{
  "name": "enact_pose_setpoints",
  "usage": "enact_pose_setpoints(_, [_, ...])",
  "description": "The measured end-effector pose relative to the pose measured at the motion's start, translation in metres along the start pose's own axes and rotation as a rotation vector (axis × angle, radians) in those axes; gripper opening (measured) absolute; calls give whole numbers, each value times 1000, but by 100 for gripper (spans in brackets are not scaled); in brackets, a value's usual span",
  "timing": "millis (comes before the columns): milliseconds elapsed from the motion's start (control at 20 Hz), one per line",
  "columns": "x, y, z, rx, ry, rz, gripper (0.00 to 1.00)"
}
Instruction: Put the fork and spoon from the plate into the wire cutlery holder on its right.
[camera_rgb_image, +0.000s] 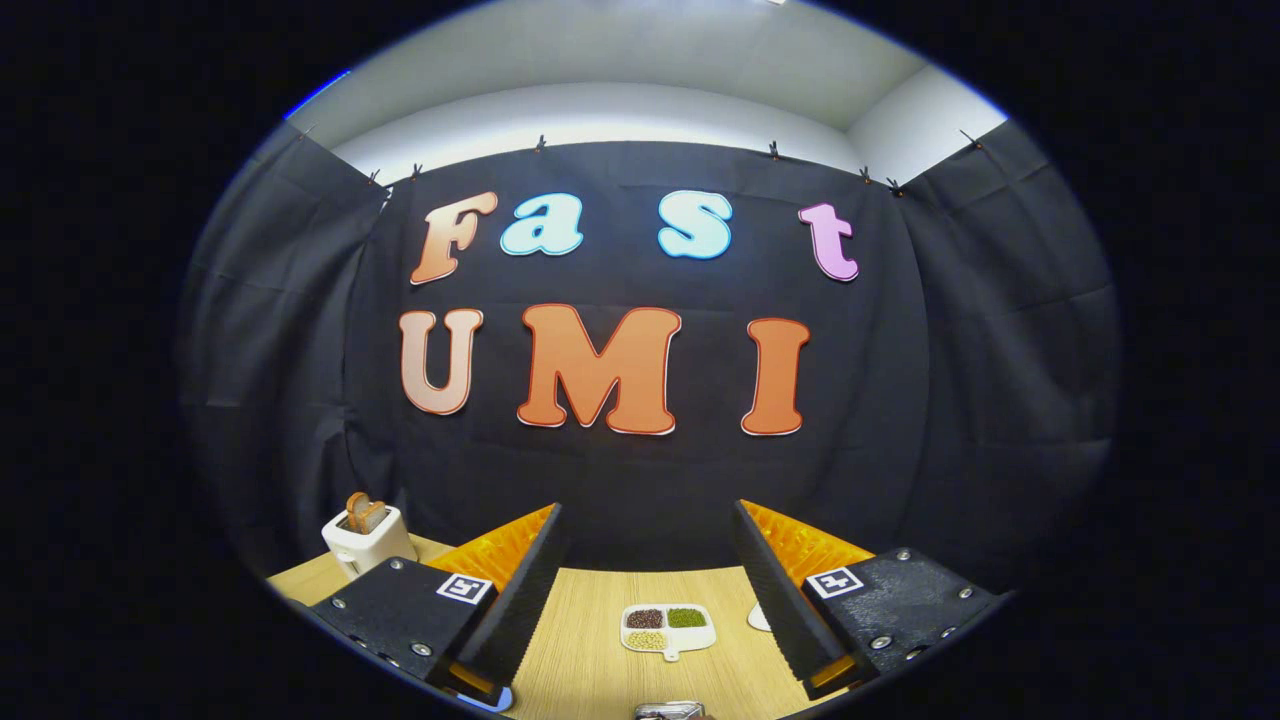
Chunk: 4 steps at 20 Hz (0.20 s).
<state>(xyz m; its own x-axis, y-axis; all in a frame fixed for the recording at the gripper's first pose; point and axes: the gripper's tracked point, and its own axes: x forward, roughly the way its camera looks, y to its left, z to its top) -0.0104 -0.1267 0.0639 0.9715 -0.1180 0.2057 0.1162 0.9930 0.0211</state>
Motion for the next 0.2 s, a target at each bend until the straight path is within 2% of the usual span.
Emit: enact_pose_setpoints(200, [-1,5,9,4,-27,14,98])
